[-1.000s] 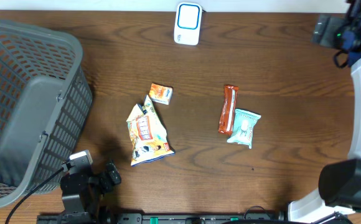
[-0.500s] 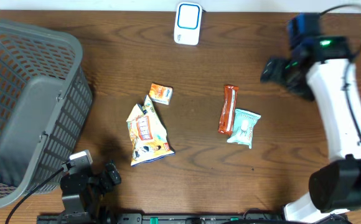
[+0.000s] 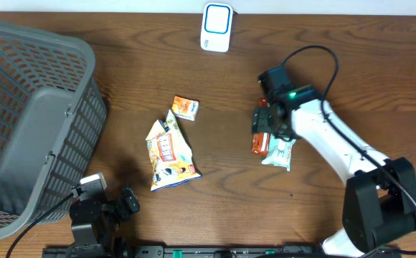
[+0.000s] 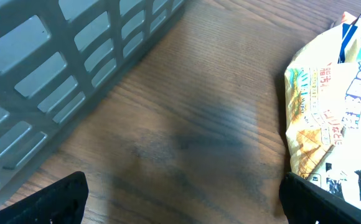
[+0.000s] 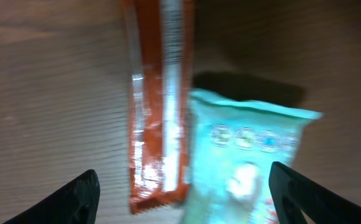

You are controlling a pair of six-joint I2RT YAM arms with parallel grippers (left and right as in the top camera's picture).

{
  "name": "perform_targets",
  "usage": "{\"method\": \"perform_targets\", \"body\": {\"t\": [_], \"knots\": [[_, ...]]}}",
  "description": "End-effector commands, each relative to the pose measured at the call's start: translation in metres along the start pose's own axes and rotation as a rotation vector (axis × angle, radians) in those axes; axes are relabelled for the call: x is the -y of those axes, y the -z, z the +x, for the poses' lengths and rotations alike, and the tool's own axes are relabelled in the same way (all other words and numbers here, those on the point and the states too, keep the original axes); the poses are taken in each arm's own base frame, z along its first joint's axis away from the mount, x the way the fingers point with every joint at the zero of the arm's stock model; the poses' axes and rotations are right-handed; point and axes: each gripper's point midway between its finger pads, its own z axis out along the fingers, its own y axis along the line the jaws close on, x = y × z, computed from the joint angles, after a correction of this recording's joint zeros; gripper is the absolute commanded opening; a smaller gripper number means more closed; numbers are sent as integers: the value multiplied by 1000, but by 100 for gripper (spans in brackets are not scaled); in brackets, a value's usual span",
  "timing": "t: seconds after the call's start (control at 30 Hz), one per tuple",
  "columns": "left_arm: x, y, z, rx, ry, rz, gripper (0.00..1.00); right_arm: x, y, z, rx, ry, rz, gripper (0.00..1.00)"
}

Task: Scan the item barcode
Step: 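Reach the right gripper to the mint wipes pack and grasp it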

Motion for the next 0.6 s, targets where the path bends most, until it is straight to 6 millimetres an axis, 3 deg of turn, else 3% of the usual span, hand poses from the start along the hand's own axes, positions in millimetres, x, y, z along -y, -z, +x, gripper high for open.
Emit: {"method": "perform_targets", "body": {"t": [0.0,0.13,0.4,0.47,0.57], "knots": [[-6,-3,16,-57,-21,-25,98,-18,-3,10,29,94,-9,81],[-6,-3,16,-57,-21,-25,98,-11,0,13,45,92,64,75],[-6,-3,16,-57,-21,-25,98,30,24,30,-36,-176,145,72],[-6,-3,16,-57,-21,-25,98,36,28,25,-25,-146,137,78],[-6,-3,16,-57,-21,-25,98,34,19,23,-32,-4,134,75]]}}
